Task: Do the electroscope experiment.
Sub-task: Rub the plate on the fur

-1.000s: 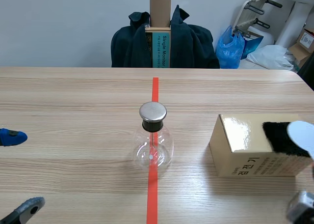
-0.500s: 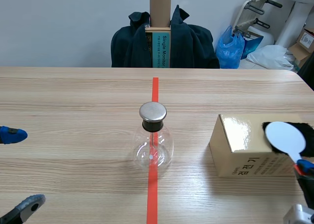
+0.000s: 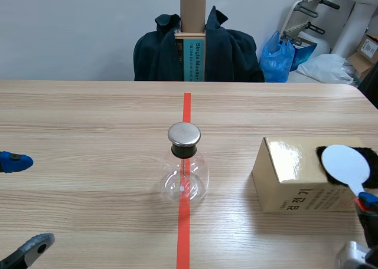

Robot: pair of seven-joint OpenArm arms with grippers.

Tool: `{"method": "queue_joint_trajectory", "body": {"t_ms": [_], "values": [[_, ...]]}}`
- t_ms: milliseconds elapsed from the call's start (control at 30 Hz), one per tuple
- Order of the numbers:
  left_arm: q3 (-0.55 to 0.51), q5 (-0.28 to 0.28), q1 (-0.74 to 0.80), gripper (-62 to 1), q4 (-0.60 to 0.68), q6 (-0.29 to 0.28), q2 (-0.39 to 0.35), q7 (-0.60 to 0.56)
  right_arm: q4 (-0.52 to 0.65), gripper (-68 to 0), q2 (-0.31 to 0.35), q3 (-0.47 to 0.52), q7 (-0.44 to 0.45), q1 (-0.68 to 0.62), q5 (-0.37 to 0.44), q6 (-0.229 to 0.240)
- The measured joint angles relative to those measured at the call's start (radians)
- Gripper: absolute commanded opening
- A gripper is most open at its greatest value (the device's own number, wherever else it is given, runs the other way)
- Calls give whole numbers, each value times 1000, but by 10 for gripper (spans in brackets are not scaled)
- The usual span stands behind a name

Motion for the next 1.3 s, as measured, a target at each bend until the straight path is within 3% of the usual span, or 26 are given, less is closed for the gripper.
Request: {"method": "queue_joint_trajectory", "body": {"t_ms": [67, 167, 200, 300, 367, 533, 700, 933, 1300], "values": [[0, 0, 0, 14, 0, 0, 0, 0, 0, -667, 6, 13, 23, 0, 2, 20], [0, 0, -2, 14, 0, 0, 0, 0, 0, -667, 18, 22, 174, 0, 3, 33], [0, 0, -2, 14, 0, 0, 0, 0, 0, -667, 17, 19, 185, 0, -6, 34], [0, 0, -2, 14, 0, 0, 0, 2, 0, -667, -7, 6, 60, 0, -10, -3], [0, 0, -2, 14, 0, 0, 0, 3, 1, -667, -11, 8, 14, 0, -9, 2], [0, 0, -2, 14, 0, 0, 0, 3, 1, -667, 3, 21, 164, 0, -7, 23], [0, 0, -2, 14, 0, 0, 0, 3, 1, -667, -11, 20, 38, 0, -14, 15], [0, 0, -2, 14, 0, 0, 0, 3, 1, -667, -9, 20, 103, 0, -9, 23], [0, 0, -2, 14, 0, 0, 0, 3, 2, -667, -8, 30, 85, 0, -6, -2]]}}
